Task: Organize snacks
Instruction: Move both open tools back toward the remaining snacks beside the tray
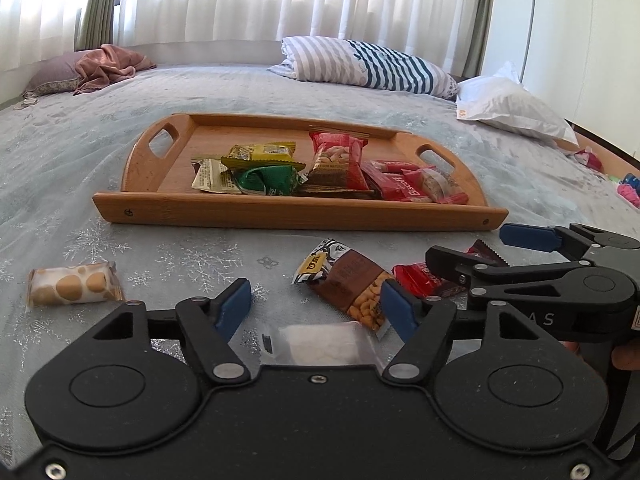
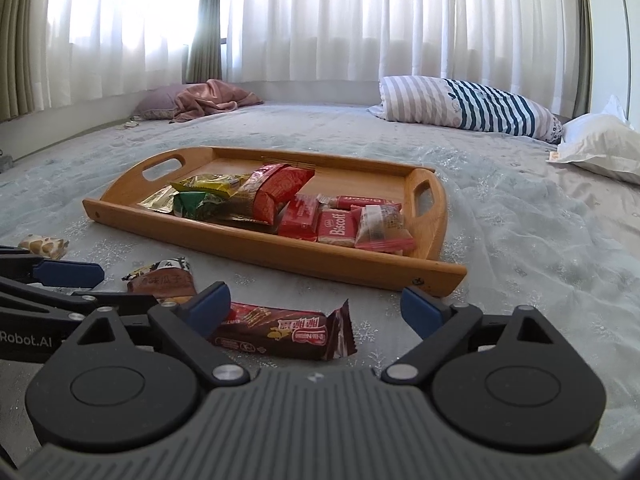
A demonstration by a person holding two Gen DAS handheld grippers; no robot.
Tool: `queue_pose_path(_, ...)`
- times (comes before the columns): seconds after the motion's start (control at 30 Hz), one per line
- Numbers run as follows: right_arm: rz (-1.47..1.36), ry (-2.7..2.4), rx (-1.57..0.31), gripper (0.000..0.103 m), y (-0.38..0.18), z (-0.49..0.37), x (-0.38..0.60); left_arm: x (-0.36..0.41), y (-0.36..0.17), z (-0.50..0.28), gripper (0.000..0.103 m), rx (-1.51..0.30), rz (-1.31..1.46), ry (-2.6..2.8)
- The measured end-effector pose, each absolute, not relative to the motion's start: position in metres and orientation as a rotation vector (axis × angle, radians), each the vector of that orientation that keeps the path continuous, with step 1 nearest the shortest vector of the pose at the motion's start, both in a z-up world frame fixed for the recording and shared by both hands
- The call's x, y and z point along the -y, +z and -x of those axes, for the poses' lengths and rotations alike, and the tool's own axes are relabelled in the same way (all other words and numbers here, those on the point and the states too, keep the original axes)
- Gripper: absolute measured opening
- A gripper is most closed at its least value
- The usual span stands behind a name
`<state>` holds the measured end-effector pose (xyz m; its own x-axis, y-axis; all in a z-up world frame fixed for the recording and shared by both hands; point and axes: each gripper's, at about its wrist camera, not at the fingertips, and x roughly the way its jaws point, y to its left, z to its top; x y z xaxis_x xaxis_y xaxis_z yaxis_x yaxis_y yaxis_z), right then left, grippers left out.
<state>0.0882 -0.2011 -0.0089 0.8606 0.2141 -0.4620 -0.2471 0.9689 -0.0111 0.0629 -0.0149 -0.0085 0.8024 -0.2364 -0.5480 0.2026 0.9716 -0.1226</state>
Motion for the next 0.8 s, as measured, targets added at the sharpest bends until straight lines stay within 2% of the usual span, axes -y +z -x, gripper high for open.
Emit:
queue_pose_path(0.23,0.042,0.303,-0.483,0.093,-0.008,-0.087,0.205,0.009,-0.003,-0.06,0.062,-0.61,0.068,-0.256)
queue_pose_path(0.37,0.029,0.331,-0.487,0.093,-0.009,-0.087,0.207,0.0,0.002,-0.048,0.062,-0.611,0.077,-0.268)
queue_pose_path(0.53,0.036,0.356,-0.498,0.094,-0.011,-0.089,0.205,-0.003,0.001,-0.038,0.068,-0.61,0.074,-0.277)
queue_pose_path(0.8,0.138,0.386,-0.503,0.094,-0.015,-0.084,0.189,0.003,-0.008,-0.034,0.066,-0.617,0.059,-0.271)
